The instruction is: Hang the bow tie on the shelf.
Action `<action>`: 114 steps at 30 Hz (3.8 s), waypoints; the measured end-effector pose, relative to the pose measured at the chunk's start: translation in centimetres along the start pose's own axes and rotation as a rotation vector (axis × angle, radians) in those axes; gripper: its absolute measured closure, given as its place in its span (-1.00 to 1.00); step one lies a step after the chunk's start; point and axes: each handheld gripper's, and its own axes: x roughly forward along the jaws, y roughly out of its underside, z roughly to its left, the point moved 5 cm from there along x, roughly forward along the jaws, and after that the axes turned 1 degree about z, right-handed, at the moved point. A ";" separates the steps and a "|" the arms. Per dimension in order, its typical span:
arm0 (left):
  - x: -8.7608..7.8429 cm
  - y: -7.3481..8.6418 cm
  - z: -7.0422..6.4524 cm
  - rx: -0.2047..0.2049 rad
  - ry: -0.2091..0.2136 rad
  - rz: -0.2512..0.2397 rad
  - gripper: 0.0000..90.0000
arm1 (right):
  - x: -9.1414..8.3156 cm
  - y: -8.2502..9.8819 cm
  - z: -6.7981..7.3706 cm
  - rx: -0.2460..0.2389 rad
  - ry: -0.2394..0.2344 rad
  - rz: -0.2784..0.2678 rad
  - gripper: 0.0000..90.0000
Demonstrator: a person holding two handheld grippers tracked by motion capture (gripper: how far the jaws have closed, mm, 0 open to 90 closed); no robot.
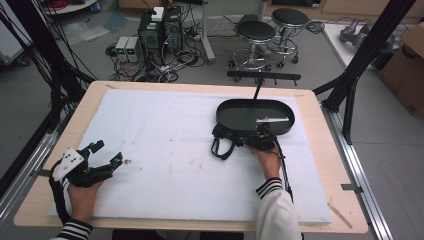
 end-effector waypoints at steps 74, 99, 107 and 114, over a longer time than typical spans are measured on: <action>0.0 0.0 0.1 -0.002 -0.006 0.004 -0.65 | -9.5 -8.6 3.4 -0.270 0.142 -0.510 0.89; 0.0 0.0 0.0 -0.002 -0.005 0.003 -0.65 | -11.0 -12.5 2.6 -0.260 0.268 -0.622 0.89; 0.0 0.0 0.0 -0.001 -0.005 0.002 -0.65 | -11.0 -12.7 1.6 -0.232 0.357 -0.662 0.89; 0.0 0.0 0.0 0.004 -0.005 0.003 -0.65 | -10.3 -12.8 1.2 -0.232 0.414 -0.653 0.90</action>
